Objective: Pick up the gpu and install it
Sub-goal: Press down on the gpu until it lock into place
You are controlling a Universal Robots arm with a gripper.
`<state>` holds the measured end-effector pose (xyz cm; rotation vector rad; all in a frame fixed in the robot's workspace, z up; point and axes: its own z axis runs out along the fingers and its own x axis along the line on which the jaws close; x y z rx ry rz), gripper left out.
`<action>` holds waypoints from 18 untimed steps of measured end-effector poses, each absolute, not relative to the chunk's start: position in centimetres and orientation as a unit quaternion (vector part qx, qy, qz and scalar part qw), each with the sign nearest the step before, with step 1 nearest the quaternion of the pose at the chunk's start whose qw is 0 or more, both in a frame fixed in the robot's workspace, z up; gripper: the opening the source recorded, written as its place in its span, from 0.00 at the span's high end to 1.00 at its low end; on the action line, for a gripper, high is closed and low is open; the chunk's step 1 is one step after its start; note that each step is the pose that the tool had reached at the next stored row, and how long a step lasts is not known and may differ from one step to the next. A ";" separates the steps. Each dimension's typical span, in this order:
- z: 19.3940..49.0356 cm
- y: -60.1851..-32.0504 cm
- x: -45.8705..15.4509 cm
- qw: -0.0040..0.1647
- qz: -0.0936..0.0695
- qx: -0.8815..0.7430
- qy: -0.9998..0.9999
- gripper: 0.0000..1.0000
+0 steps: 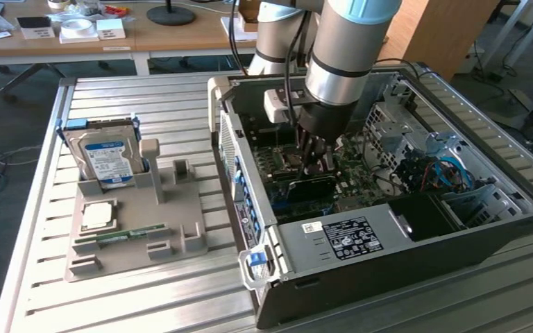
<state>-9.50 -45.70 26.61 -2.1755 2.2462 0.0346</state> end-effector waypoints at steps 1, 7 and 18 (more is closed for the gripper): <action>26.6 -45.7 -9.5 0.007 0.011 -0.696 0.718 0.89; 26.5 -45.7 -9.5 0.007 0.011 -0.696 0.718 0.89; 26.4 -45.7 -9.5 0.007 0.011 -0.696 0.718 0.89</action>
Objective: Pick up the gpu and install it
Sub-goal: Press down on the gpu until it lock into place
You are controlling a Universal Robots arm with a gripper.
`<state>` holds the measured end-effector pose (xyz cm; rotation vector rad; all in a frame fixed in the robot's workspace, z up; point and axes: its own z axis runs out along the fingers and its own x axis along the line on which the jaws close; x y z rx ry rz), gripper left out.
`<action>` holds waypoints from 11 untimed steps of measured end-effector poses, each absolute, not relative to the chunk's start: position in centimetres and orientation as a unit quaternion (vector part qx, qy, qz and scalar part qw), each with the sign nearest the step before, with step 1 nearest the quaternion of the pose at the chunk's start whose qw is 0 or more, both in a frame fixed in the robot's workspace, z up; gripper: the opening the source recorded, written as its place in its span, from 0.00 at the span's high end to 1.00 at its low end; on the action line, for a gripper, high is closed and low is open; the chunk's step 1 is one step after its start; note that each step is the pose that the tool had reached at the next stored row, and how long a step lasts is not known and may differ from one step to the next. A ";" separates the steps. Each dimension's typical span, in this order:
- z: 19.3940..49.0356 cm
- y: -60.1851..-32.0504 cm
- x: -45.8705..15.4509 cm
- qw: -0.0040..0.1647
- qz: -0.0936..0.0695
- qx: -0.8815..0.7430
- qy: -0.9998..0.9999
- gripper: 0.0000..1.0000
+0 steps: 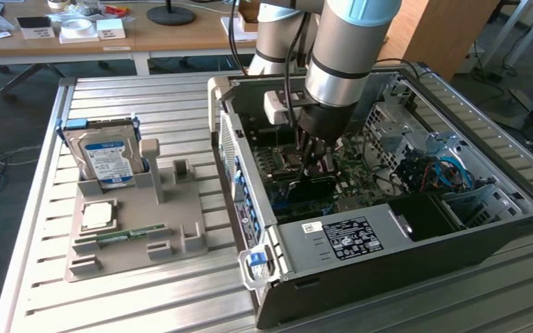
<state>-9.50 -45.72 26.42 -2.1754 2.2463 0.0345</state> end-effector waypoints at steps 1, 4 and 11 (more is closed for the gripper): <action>26.4 -45.7 -9.5 0.007 0.011 -0.696 0.718 0.89; 26.4 -45.7 -9.5 0.007 0.011 -0.696 0.718 0.89; 26.3 -45.6 -9.5 0.007 0.011 -0.696 0.718 0.89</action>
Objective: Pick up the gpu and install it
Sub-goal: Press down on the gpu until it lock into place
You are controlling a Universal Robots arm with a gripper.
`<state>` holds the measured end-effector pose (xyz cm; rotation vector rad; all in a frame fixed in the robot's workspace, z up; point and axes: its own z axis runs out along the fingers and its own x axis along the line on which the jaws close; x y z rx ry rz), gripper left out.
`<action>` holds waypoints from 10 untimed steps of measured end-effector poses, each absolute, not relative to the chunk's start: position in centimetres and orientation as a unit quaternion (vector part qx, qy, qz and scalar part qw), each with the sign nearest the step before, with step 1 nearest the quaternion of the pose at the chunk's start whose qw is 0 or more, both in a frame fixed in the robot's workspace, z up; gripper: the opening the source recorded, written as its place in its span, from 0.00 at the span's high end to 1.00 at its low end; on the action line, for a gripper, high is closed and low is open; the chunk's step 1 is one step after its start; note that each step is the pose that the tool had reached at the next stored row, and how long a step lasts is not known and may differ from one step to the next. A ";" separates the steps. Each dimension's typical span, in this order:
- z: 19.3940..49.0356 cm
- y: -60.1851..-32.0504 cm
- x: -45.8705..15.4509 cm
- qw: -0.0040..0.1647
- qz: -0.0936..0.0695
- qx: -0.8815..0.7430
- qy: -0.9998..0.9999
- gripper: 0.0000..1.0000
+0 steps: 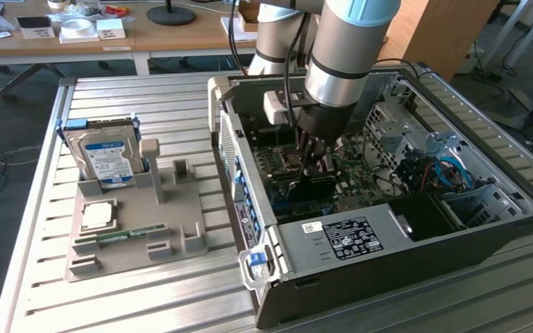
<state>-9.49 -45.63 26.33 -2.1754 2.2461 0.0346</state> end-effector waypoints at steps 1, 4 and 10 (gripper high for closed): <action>26.3 -45.6 -9.5 0.007 0.011 -0.696 0.718 0.89; 26.2 -45.6 -9.5 0.007 0.011 -0.696 0.718 0.89; 26.2 -45.6 -9.5 0.007 0.011 -0.696 0.718 0.89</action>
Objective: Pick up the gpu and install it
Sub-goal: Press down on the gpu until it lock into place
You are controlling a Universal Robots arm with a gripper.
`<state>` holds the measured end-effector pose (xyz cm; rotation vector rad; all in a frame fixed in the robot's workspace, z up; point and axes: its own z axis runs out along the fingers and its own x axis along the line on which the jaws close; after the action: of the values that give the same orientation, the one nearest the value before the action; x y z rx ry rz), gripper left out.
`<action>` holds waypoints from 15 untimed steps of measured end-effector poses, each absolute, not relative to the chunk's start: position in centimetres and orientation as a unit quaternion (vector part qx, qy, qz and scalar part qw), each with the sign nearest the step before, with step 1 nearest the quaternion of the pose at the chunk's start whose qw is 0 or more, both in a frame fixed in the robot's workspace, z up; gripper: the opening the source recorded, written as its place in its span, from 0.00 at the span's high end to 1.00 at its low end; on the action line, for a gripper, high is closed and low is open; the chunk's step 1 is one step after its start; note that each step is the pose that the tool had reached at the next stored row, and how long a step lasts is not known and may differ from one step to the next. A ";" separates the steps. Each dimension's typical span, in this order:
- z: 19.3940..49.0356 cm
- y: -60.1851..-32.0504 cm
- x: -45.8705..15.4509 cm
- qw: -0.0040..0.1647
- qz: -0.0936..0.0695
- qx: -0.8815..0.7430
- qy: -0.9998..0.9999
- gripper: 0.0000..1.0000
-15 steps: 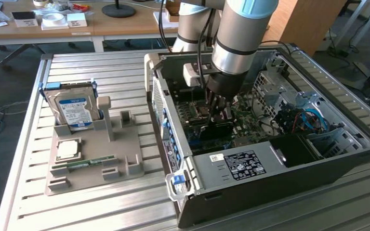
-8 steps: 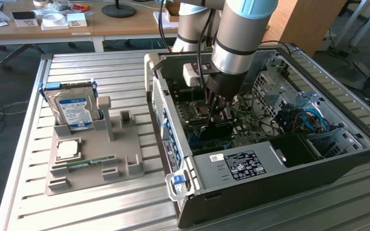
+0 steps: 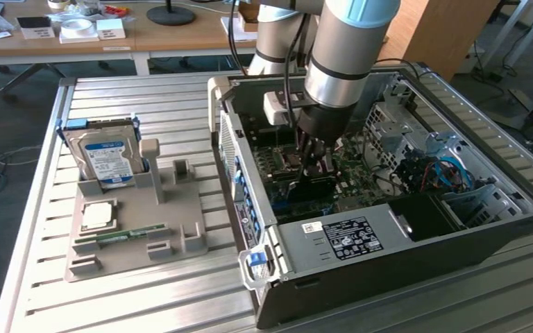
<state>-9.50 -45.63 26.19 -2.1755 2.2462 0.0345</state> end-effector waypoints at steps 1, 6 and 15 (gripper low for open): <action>26.2 -45.6 -9.5 0.007 0.011 -0.696 0.718 0.89; 26.2 -45.6 -9.5 0.007 0.011 -0.696 0.718 0.89; 26.0 -45.6 -9.6 0.007 0.011 -0.696 0.718 0.89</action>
<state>-9.63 -45.64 26.04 -2.1759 2.2464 0.0343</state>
